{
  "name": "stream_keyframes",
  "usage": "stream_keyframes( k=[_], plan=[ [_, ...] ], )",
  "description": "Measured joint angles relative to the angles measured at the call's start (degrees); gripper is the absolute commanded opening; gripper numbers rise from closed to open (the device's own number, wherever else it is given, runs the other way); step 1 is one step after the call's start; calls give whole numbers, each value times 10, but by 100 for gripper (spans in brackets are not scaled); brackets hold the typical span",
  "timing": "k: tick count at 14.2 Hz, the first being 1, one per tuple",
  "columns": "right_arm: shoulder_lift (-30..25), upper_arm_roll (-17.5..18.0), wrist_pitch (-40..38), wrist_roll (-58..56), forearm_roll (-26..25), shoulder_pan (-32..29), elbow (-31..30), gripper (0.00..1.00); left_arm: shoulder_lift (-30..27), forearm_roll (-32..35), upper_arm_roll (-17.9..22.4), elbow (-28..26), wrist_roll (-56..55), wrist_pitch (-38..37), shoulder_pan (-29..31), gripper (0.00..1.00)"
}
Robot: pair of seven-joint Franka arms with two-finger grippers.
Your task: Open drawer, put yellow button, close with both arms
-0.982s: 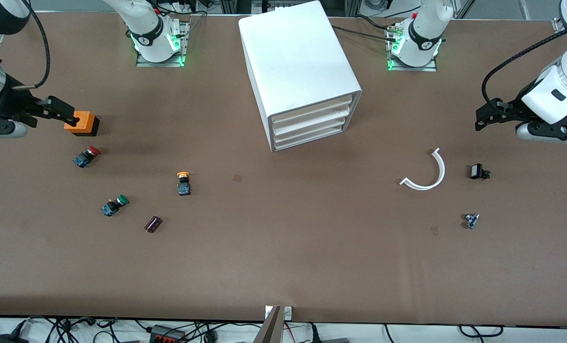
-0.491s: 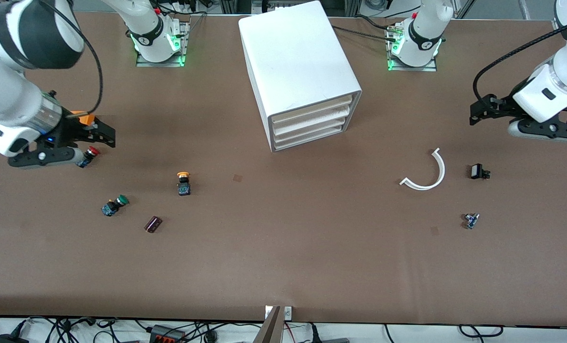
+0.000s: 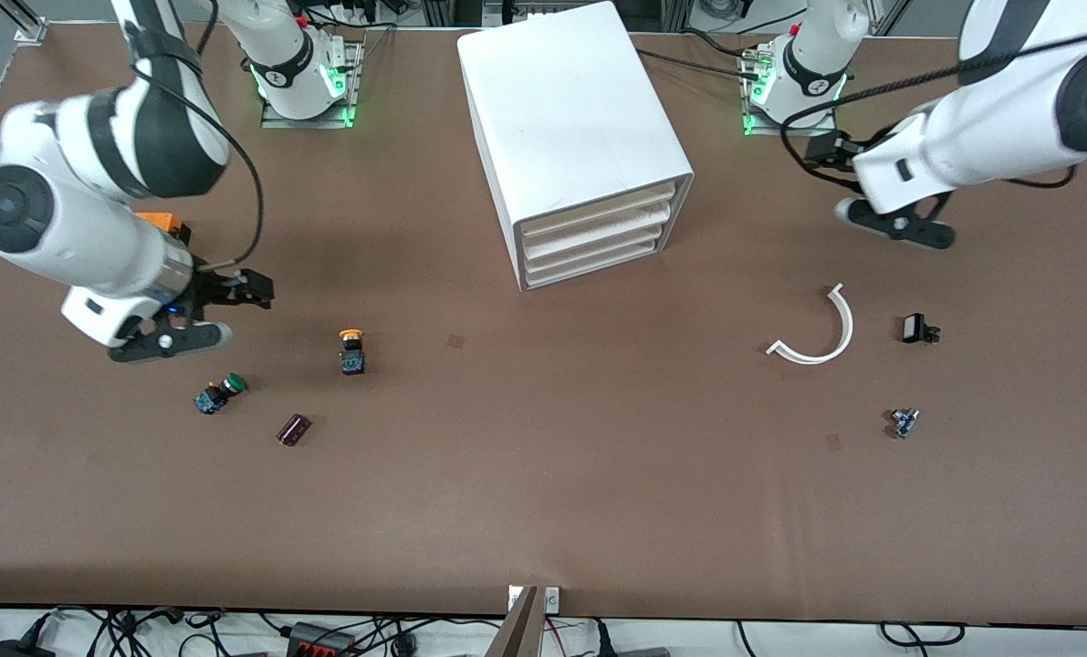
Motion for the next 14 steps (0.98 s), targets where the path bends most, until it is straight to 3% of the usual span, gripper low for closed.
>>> stream_keyframes(
  k=[3, 10, 14],
  plan=[
    [53, 0, 38, 3, 11, 11, 0, 100, 53, -111, 0, -1, 25, 2, 1, 100],
    [131, 0, 72, 3, 39, 26, 5, 100, 156, -355, 2, -25, 266, 86, 21, 100],
    [169, 0, 108, 3, 44, 38, 5, 100, 188, -459, 0, -101, 398, 117, 11, 78]
  ],
)
